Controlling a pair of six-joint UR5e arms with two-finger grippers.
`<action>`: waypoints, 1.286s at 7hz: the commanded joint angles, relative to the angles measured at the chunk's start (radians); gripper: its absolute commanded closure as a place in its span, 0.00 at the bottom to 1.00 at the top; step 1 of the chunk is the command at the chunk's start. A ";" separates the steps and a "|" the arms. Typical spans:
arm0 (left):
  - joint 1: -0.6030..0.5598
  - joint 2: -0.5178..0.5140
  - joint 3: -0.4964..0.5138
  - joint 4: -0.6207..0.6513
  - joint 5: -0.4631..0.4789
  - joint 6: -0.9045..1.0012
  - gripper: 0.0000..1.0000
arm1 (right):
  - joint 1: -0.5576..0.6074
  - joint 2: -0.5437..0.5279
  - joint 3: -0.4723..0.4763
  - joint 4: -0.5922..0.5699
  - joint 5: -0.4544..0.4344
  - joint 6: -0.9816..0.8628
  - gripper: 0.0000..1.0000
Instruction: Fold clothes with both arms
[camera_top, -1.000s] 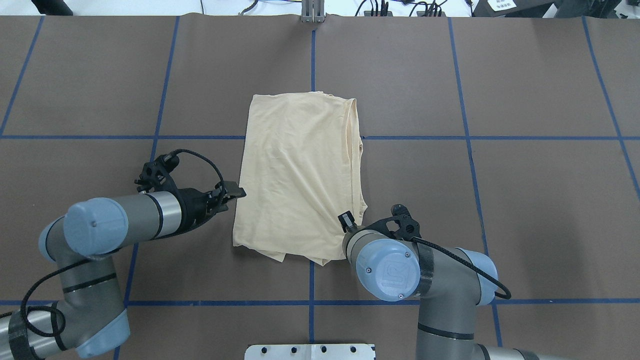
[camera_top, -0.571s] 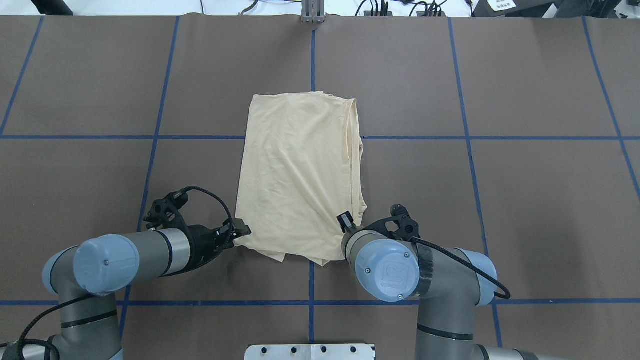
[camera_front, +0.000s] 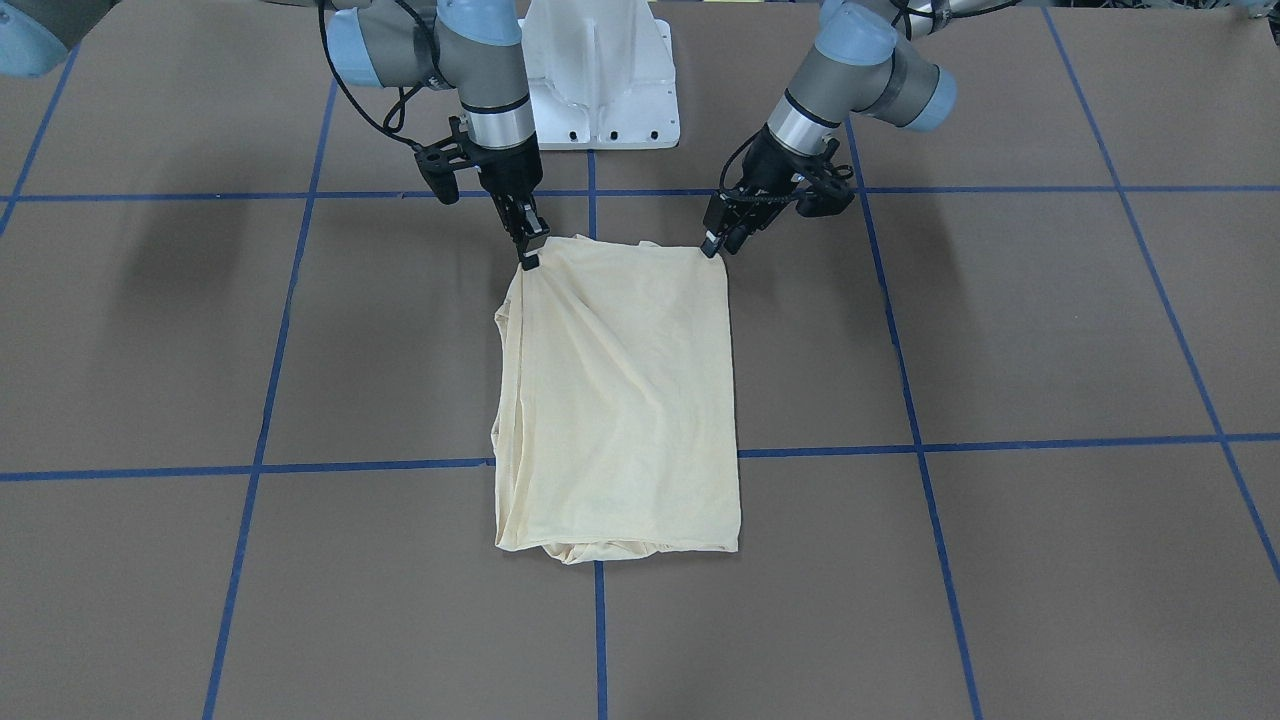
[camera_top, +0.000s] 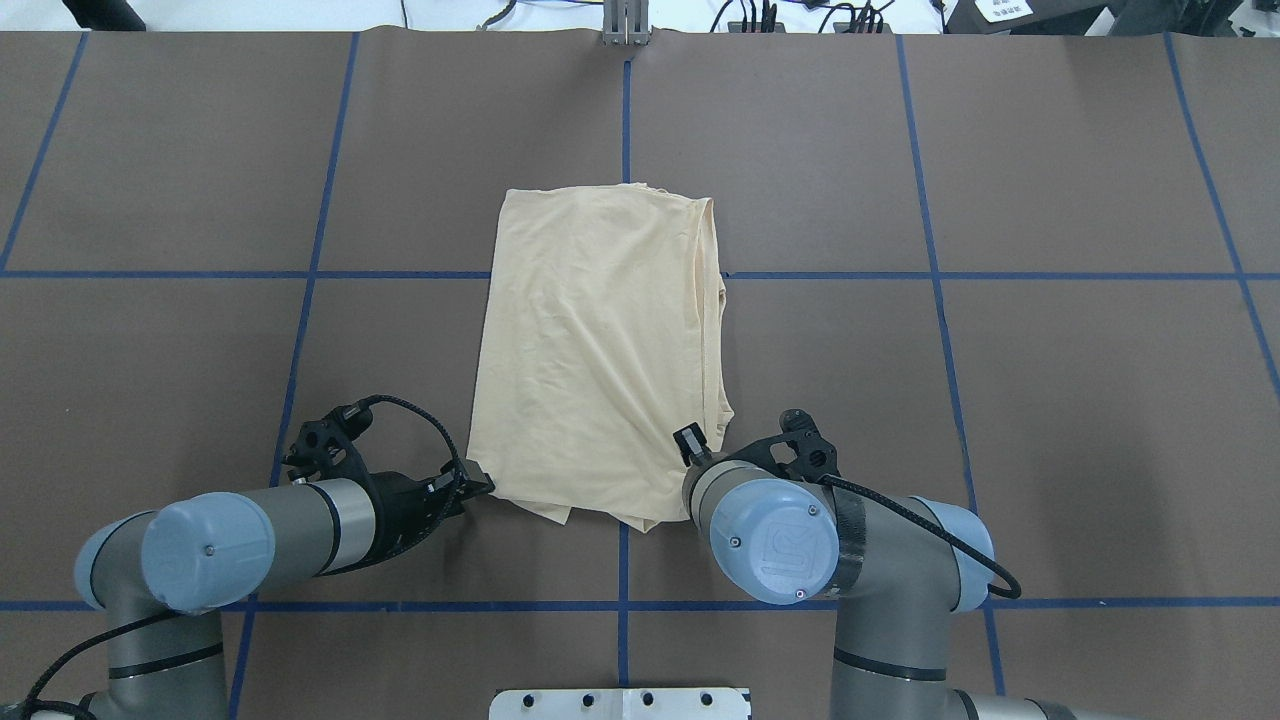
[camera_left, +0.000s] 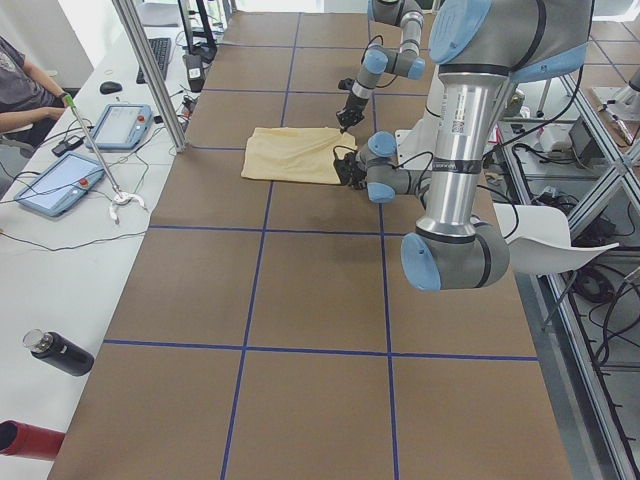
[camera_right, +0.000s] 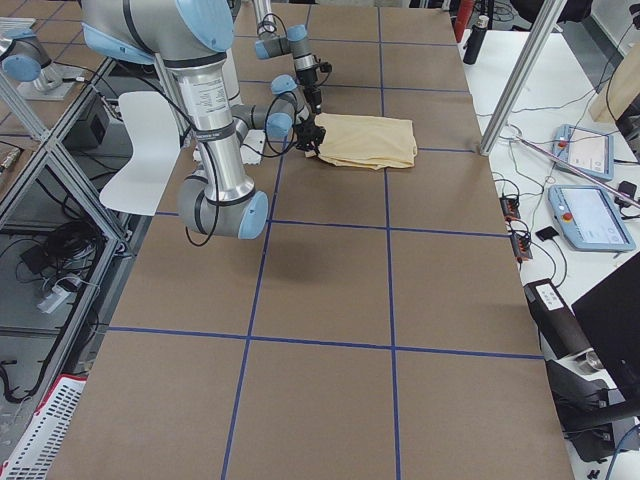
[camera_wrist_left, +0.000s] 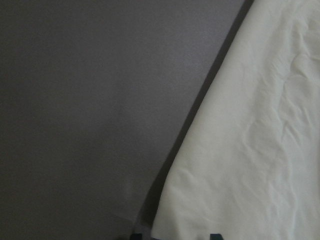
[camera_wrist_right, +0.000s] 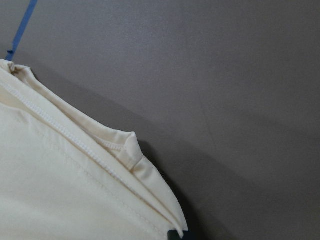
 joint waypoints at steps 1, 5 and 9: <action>0.004 0.012 -0.009 0.000 0.000 -0.002 0.60 | 0.000 -0.001 0.001 0.000 0.000 0.000 1.00; 0.012 -0.032 0.006 0.000 -0.001 -0.002 0.57 | 0.000 -0.001 0.002 0.000 0.000 0.000 1.00; 0.012 -0.034 0.031 0.003 -0.003 -0.001 0.57 | 0.000 0.001 0.002 0.000 0.000 0.000 1.00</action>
